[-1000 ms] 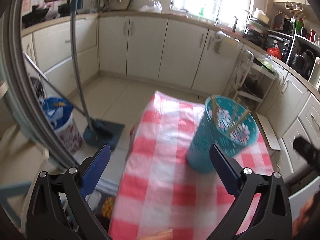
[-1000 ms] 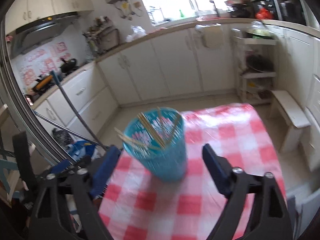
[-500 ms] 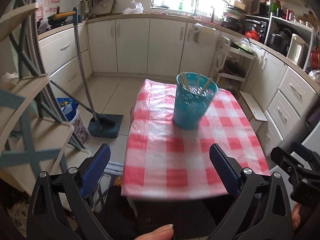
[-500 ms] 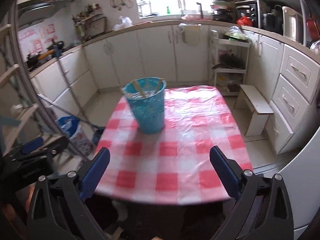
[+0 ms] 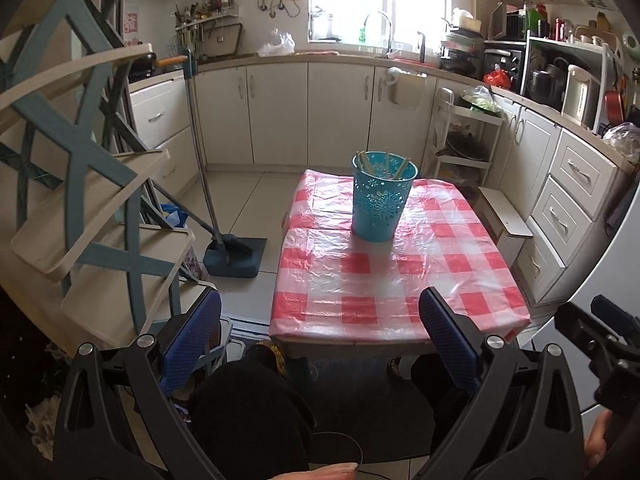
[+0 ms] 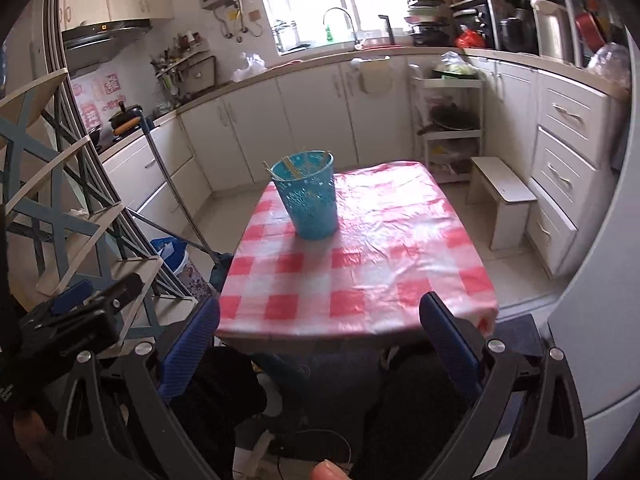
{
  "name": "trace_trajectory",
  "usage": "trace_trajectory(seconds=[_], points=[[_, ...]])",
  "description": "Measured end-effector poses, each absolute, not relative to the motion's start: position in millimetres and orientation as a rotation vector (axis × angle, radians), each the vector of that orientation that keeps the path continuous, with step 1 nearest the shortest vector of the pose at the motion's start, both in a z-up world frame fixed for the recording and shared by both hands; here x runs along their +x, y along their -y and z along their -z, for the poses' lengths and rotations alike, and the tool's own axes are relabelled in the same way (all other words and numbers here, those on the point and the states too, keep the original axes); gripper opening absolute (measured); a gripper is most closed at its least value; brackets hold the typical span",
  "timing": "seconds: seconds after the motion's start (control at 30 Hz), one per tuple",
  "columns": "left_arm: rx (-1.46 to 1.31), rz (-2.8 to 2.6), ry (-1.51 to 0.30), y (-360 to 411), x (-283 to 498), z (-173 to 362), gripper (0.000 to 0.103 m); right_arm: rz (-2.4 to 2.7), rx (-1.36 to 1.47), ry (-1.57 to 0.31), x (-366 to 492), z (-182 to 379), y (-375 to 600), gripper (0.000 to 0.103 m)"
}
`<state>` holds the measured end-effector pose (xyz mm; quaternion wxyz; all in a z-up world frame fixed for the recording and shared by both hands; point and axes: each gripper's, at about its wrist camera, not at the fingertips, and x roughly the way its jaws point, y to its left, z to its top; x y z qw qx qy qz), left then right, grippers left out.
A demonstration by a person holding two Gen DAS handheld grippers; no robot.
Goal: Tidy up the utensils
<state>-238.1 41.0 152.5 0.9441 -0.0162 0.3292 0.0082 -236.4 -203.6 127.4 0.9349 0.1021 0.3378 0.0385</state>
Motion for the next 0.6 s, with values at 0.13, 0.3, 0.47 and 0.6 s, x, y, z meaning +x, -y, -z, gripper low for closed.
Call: trace_trajectory(seconds=[0.13,0.3,0.47,0.6], points=[[-0.033,0.001,-0.654,-39.9,-256.1,-156.5,0.095,-0.076,0.199,-0.686,-255.7,-129.3,198.2,0.096],[-0.022,-0.011,-0.641,-40.2,-276.2,-161.5,0.095,-0.081,0.179,-0.671,-271.4,-133.6,191.2,0.096],[-0.006,-0.027,-0.632,-38.2,-285.8,-164.9,0.095,-0.080,0.161,-0.647,-283.9,-138.7,185.4,0.096],[0.002,-0.026,-0.623,-36.6,-290.3,-168.0,0.095,-0.083,0.150,-0.622,-294.6,-144.5,181.4,0.096]])
